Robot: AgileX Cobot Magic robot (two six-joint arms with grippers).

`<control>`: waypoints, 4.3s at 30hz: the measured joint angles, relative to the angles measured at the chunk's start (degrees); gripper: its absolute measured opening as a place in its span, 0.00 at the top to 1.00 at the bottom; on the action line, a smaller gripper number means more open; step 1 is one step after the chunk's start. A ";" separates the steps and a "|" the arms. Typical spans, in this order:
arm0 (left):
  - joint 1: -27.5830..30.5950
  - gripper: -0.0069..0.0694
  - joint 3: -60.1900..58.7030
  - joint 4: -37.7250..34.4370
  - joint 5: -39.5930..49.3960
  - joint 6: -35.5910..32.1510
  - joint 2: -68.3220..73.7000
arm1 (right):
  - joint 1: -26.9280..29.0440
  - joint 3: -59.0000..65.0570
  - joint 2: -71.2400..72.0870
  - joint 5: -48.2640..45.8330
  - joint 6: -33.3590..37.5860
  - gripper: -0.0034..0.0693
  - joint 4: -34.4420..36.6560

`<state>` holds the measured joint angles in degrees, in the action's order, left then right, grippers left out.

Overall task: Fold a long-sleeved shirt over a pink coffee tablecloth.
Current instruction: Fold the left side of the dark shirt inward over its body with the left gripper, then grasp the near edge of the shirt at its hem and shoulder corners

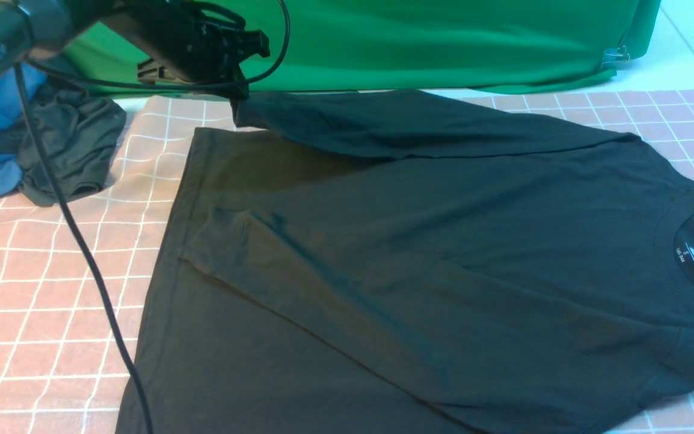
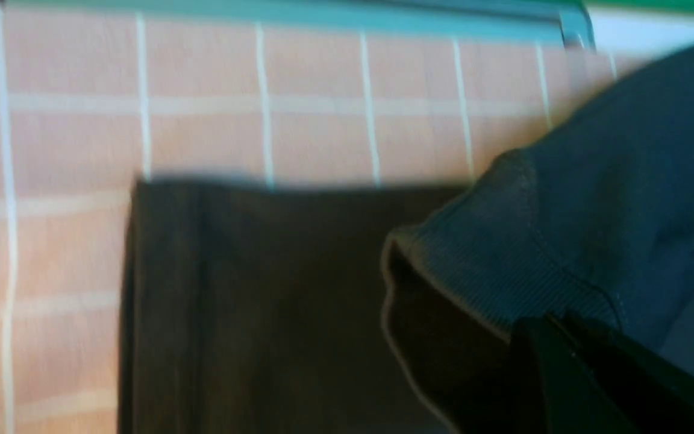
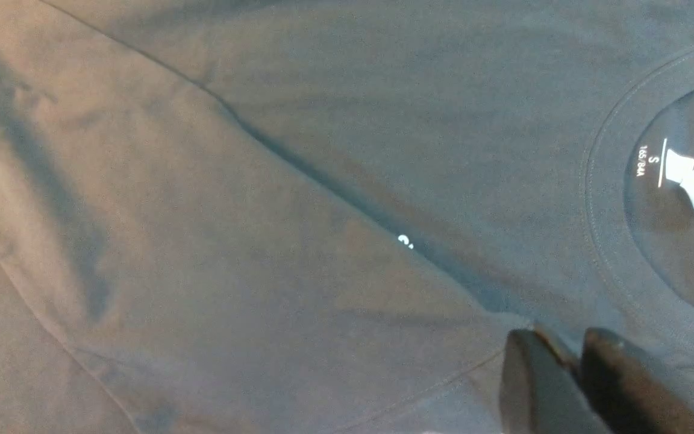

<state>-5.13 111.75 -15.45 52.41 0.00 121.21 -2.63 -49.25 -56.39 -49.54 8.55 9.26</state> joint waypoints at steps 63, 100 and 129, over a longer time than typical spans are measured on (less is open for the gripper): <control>-4.95 0.87 -11.58 6.04 -3.67 -1.87 -2.05 | 0.00 0.00 0.00 1.25 -0.83 0.76 0.00; -5.07 0.87 -26.89 13.71 16.45 10.80 -16.01 | 0.00 3.03 0.00 5.56 0.86 0.70 0.00; -12.02 0.59 -66.85 9.34 8.23 21.95 -41.74 | 0.00 -1.69 0.00 2.60 0.02 0.68 -0.39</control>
<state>-17.15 44.90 -6.11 60.63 21.95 79.47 -2.63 -50.94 -56.39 -46.94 8.58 8.87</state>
